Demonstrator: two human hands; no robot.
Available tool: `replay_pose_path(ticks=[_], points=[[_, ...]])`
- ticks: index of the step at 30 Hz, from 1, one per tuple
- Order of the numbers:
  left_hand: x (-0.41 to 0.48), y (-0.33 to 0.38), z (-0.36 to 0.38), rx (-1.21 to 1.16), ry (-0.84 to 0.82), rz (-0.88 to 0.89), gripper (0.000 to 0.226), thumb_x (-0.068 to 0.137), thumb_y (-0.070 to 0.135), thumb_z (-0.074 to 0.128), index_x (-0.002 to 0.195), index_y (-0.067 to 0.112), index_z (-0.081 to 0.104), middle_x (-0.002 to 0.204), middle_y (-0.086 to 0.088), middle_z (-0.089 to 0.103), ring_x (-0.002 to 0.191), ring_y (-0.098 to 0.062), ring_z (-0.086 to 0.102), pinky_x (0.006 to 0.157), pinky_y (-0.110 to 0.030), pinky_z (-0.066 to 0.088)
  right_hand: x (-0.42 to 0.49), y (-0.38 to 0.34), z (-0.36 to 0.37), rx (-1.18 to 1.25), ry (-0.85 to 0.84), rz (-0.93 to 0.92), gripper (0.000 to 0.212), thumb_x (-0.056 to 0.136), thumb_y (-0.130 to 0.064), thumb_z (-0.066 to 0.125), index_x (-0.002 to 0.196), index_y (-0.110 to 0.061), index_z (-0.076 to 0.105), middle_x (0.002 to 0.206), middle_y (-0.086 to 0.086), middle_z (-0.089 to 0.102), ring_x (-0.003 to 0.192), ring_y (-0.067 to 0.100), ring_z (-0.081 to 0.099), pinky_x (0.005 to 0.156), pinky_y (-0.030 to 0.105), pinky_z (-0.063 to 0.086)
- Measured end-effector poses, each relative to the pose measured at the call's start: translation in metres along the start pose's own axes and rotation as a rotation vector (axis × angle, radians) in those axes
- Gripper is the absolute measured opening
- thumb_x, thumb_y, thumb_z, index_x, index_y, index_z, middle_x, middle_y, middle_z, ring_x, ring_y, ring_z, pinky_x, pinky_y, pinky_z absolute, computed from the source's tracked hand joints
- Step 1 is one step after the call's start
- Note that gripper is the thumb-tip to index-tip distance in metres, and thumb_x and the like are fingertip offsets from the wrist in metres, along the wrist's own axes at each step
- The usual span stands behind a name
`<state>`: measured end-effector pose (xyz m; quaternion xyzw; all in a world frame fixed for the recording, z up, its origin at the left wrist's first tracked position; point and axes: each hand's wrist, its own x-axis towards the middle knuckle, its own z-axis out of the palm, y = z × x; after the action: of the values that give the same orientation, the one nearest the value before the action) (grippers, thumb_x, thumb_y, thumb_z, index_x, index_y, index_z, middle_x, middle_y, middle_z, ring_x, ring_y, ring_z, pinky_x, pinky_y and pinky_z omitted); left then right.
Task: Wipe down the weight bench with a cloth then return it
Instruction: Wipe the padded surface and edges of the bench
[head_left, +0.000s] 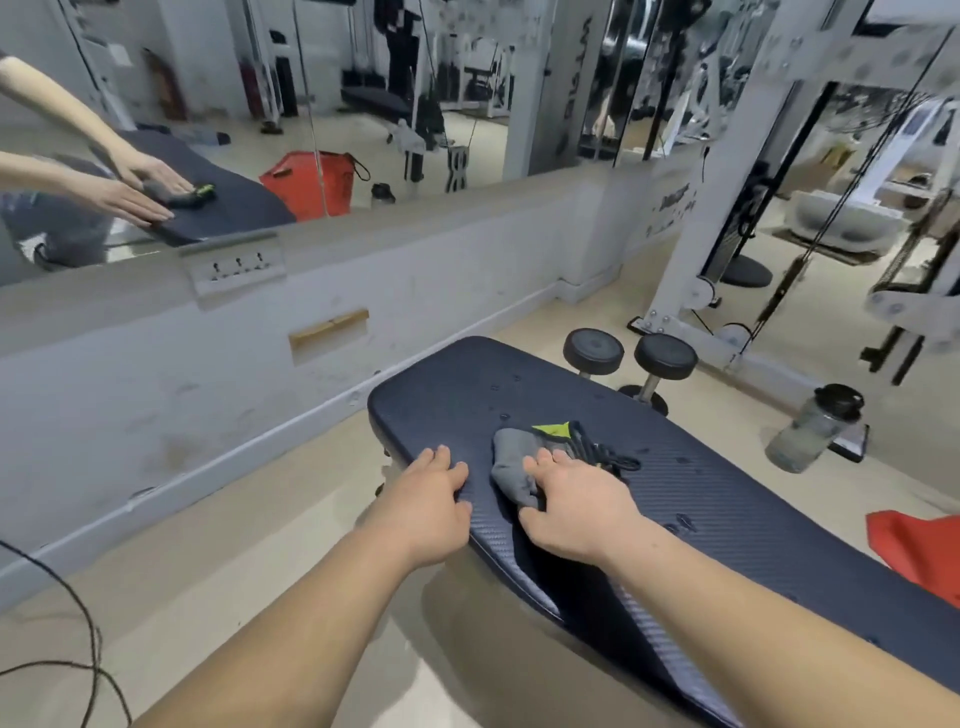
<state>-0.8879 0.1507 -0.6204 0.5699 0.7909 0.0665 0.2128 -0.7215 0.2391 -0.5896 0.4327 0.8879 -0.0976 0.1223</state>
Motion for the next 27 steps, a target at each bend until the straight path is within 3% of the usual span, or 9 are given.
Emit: replay_pose_path(ticks=[3,7,13,16,20,23,27], points=[[-0.002,-0.011,-0.002,-0.096,-0.019,0.032,0.062,0.104,0.037,0.044,0.161,0.026,0.024,0.172,0.005,0.003,0.158,-0.012,-0.001,0.127,-0.033,0.013,0.004,-0.003,-0.002,-0.015,-0.016,0.016,0.066,0.095,-0.044,0.045,0.156,-0.02,0.037,0.164,0.004,0.036,0.152,0.025,0.031,0.12,0.043,0.034],[-0.003,-0.019,0.002,-0.141,-0.008,0.066,0.064,0.103,0.036,0.047,0.162,0.026,0.022,0.171,0.006,0.002,0.157,-0.01,-0.002,0.126,-0.029,0.007,0.008,0.001,-0.004,0.078,-0.05,0.015,0.07,0.099,-0.042,0.043,0.164,-0.024,0.024,0.173,-0.001,0.018,0.159,0.018,0.016,0.126,0.036,0.021],[0.007,-0.026,0.004,-0.175,0.081,0.048,0.056,0.102,0.033,0.049,0.156,0.03,0.037,0.169,0.012,0.018,0.156,-0.006,0.011,0.125,-0.032,0.021,-0.007,-0.003,0.005,-0.117,0.0,-0.08,0.076,0.098,-0.049,0.042,0.165,-0.022,0.019,0.173,0.0,0.018,0.159,0.018,0.015,0.125,0.04,0.027],[0.013,-0.024,0.005,-0.107,0.133,0.004,0.046,0.1,0.035,0.049,0.145,0.027,0.05,0.166,0.002,0.027,0.156,-0.016,0.017,0.123,-0.037,0.024,-0.015,-0.005,0.007,-0.207,-0.005,-0.174,0.077,0.1,-0.053,0.038,0.166,-0.019,0.014,0.173,0.003,0.014,0.16,0.019,0.011,0.127,0.034,0.017],[0.021,-0.022,0.002,0.016,0.164,-0.051,0.052,0.095,0.047,0.048,0.144,0.029,0.049,0.15,-0.001,0.038,0.152,-0.023,0.02,0.123,-0.039,0.018,0.01,0.007,0.001,-0.168,-0.009,-0.223,0.073,0.103,-0.056,0.031,0.166,-0.024,0.012,0.174,-0.002,0.008,0.16,0.013,0.005,0.128,0.03,0.01],[0.028,-0.022,-0.002,-0.026,0.159,-0.075,0.053,0.091,0.052,0.052,0.141,0.032,0.053,0.139,0.004,0.044,0.143,-0.02,0.032,0.116,-0.034,0.029,0.065,0.019,-0.008,-0.072,0.008,-0.166,0.072,0.103,-0.058,0.031,0.166,-0.027,0.013,0.174,-0.005,0.006,0.16,0.011,0.002,0.13,0.036,0.01],[0.031,-0.018,-0.01,-0.083,0.162,-0.112,0.052,0.091,0.053,0.056,0.14,0.037,0.055,0.157,0.006,0.039,0.149,-0.017,0.029,0.118,-0.031,0.03,0.12,0.014,-0.015,-0.026,0.055,-0.092,0.071,0.105,-0.055,0.029,0.166,-0.022,0.013,0.174,0.001,0.007,0.161,0.016,0.003,0.129,0.04,0.012]])
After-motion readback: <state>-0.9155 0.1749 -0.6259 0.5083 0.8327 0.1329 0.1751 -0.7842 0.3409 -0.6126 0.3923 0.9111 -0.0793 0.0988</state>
